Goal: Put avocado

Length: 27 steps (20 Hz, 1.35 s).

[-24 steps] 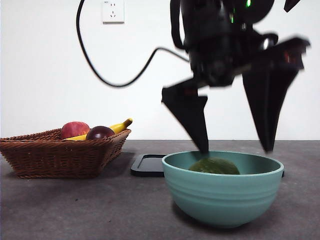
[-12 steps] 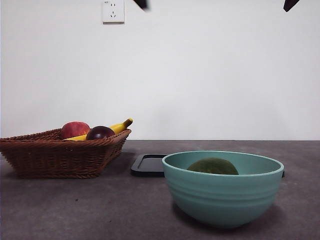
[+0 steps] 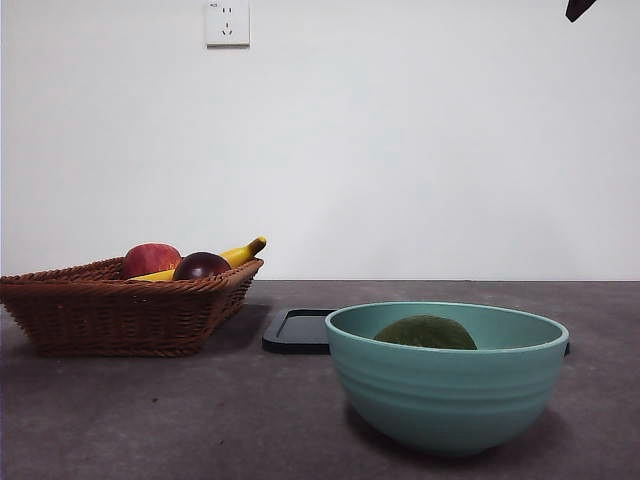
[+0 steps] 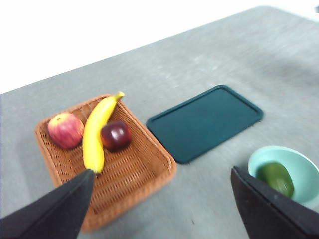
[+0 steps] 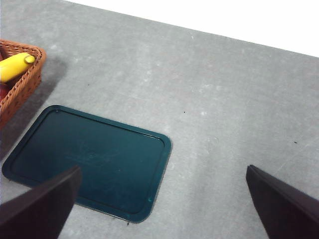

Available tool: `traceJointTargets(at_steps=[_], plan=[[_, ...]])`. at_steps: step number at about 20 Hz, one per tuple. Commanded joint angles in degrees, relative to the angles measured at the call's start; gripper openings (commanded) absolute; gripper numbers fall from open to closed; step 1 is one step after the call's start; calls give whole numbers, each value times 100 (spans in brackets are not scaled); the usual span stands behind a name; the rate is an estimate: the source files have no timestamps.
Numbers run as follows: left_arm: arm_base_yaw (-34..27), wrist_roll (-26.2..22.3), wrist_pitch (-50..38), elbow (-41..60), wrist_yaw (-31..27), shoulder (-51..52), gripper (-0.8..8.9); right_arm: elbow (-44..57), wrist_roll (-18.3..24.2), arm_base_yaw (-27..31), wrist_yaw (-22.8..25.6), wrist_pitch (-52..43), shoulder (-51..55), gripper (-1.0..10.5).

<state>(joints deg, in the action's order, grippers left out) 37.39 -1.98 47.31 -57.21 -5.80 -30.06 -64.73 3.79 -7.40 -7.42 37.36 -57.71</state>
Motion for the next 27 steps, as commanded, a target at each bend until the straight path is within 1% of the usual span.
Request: traceJointTargets(at_steps=[1,3,5,9,11,13,15,19,21,22,24,25,27], plan=[[35,245,304,398,9,793,436,-101,-33,-7,-2,-48,-24,647],[35,267,841,485,9,1099,437,-101,-33,-9,-2,-50,-24,647],[35,264,1128,487,7,1189,437,-101,-33,-9,-2,-52,-24,647],[35,267,1145,487,7,1189,436,-101,-46,-9,-7,-131,-24,647],[35,267,1143,487,7,1189,437,-101,-317,-15,-87,-81,-24,646],[35,267,1143,487,7,1189,436,-101,-442,-42,-358,168,-24,646],[35,267,1141,487,7,1189,437,-101,-468,-42,-601,745,-48,645],[35,267,1143,487,7,1189,437,-101,-466,-120,-1502,2048,-376,645],[35,267,1143,487,7,1189,437,-101,-487,-321,-1836,2417,-671,644],[35,267,1143,487,7,1189,436,-101,-494,-535,-1856,2551,-855,637],[35,267,1143,487,7,1189,437,-98,-678,-968,-1644,2656,-1189,570],[35,267,1143,487,7,1189,437,-98,-704,-1193,-1545,2656,-1379,549],[35,267,1143,487,7,1189,436,-96,-758,-1543,-1189,2638,-1692,544]])
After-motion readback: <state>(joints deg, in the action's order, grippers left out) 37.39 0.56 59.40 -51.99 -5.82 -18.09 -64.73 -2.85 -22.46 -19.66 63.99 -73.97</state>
